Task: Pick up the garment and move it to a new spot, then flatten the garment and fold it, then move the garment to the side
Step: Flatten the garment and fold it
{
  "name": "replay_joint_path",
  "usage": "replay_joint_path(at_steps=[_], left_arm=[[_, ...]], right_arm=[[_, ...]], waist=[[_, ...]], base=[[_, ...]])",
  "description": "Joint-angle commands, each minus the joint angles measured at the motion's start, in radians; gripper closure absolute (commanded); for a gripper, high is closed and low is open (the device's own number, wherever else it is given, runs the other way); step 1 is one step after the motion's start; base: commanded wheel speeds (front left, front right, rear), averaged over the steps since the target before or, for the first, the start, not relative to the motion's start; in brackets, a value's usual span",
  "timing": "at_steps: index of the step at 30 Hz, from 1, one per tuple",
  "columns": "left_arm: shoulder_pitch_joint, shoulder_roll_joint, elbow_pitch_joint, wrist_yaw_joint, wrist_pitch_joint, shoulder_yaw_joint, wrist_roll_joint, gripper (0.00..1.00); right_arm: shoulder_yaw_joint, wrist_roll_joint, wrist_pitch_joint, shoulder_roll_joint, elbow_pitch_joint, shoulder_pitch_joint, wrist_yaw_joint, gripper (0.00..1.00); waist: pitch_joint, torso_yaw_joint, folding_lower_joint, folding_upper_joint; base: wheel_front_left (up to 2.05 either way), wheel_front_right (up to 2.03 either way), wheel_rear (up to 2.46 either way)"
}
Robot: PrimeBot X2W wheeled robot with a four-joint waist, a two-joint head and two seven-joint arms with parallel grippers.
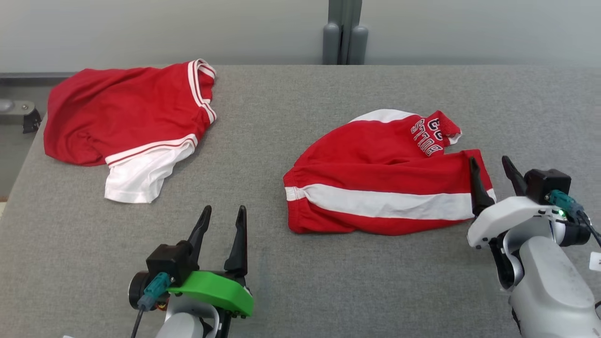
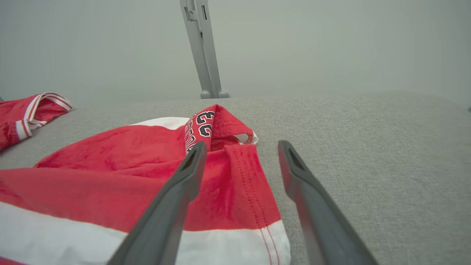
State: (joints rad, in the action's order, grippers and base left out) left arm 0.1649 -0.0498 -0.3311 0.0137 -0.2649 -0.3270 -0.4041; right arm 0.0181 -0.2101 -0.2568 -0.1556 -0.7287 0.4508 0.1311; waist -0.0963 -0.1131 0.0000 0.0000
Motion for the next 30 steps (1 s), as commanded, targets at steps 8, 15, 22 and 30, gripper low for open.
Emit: replay_joint_path(at_steps=[8, 15, 22, 30], left_arm=[[-0.063, -0.002, 0.025, -0.023, 0.001, 0.008, 0.011, 0.00], [-0.110, -0.002, 0.020, -0.029, 0.001, 0.039, 0.037, 0.00], [-0.140, -0.002, 0.027, -0.031, 0.001, 0.071, 0.047, 0.00], [-0.138, -0.002, 0.037, -0.035, 0.001, 0.089, 0.061, 0.00]], right_arm=[[-0.004, 0.037, -0.009, 0.046, 0.218, -0.209, -0.001, 0.00], [0.009, 0.070, -0.009, 0.089, 0.363, -0.337, -0.001, 0.00], [-0.004, 0.071, -0.009, 0.103, 0.420, -0.386, -0.001, 0.00], [-0.032, 0.053, -0.009, 0.105, 0.429, -0.387, -0.001, 0.00]], waist=[[0.085, 0.079, 0.0000, 0.0000], [0.106, 0.095, 0.0000, 0.0000], [0.114, 0.095, 0.0000, 0.0000], [0.112, 0.082, 0.0000, 0.0000]], base=[[0.00, 0.00, 0.00], [0.00, 0.00, 0.00], [0.00, 0.00, 0.00], [0.00, 0.00, 0.00]])
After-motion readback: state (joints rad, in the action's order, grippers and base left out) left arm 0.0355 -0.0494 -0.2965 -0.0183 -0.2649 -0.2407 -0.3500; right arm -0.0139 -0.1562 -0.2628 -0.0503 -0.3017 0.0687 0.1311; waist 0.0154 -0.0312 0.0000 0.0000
